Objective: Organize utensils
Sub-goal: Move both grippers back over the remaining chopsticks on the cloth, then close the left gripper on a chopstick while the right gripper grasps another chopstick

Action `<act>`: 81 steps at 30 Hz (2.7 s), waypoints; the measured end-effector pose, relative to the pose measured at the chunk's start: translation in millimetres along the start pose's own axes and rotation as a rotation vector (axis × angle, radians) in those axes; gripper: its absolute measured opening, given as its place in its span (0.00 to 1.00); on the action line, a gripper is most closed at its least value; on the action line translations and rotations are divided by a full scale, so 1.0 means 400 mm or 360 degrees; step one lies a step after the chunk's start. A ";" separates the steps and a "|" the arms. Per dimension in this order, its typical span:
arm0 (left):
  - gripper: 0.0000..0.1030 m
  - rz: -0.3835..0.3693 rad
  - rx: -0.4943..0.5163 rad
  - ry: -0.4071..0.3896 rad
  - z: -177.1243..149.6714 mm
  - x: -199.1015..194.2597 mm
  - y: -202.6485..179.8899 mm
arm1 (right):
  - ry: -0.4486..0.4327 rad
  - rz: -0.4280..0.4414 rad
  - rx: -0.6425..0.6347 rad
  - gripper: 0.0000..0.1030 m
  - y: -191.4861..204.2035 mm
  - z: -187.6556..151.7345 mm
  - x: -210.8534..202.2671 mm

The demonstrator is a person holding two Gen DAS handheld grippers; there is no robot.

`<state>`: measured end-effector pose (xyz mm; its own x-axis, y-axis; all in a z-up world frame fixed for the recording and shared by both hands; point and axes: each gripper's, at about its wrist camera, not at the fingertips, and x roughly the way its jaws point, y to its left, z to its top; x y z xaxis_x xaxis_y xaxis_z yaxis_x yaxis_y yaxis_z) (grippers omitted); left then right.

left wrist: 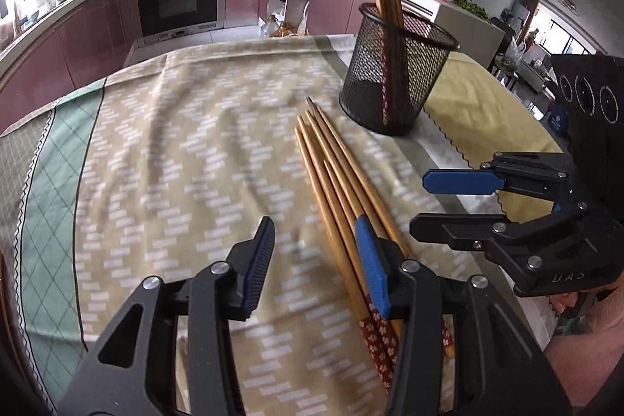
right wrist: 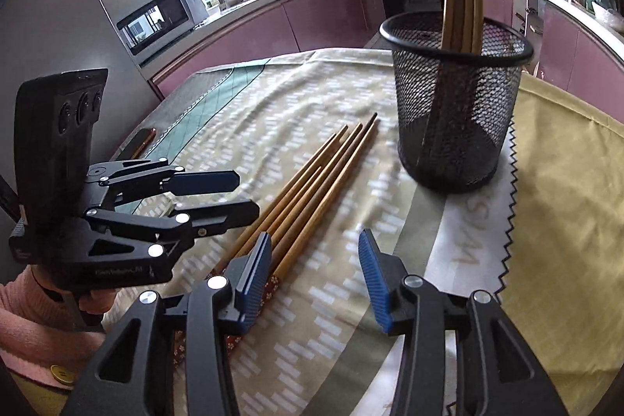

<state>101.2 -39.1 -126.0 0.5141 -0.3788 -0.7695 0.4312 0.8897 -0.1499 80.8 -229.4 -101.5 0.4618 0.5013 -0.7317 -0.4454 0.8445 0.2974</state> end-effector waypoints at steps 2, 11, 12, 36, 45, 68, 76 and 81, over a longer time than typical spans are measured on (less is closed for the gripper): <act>0.41 -0.0003 -0.0001 0.0016 0.004 0.003 -0.003 | 0.0009 -0.0031 -0.0008 0.43 0.006 -0.001 0.009; 0.40 0.0004 -0.0020 0.0028 -0.007 -0.001 0.003 | 0.0017 -0.0048 -0.0016 0.43 0.019 -0.004 0.019; 0.40 0.0004 -0.0023 0.0029 -0.007 -0.003 0.004 | 0.0019 -0.0053 -0.0023 0.43 0.022 -0.003 0.021; 0.38 0.0033 0.0014 0.0053 0.000 0.007 0.003 | 0.0058 -0.0146 -0.0086 0.40 0.035 -0.002 0.045; 0.39 0.0074 0.0052 0.0065 0.010 0.017 -0.010 | 0.0084 -0.0189 -0.0080 0.40 0.032 0.001 0.046; 0.21 0.0101 0.0039 0.0111 0.040 0.036 0.025 | 0.0127 -0.0285 -0.0109 0.28 0.020 0.029 0.062; 0.13 0.0152 0.0014 0.0084 0.060 0.054 0.020 | 0.0097 -0.0264 -0.0031 0.10 -0.008 0.049 0.070; 0.08 0.0145 -0.0058 0.0061 0.058 0.046 0.026 | 0.0068 -0.0196 0.0067 0.07 -0.033 0.044 0.054</act>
<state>132.2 -42.5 -127.3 0.5212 -0.2866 -0.8039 0.3565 0.9289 -0.1000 110.1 -226.6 -110.4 0.4775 0.3853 -0.7897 -0.3544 0.9068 0.2282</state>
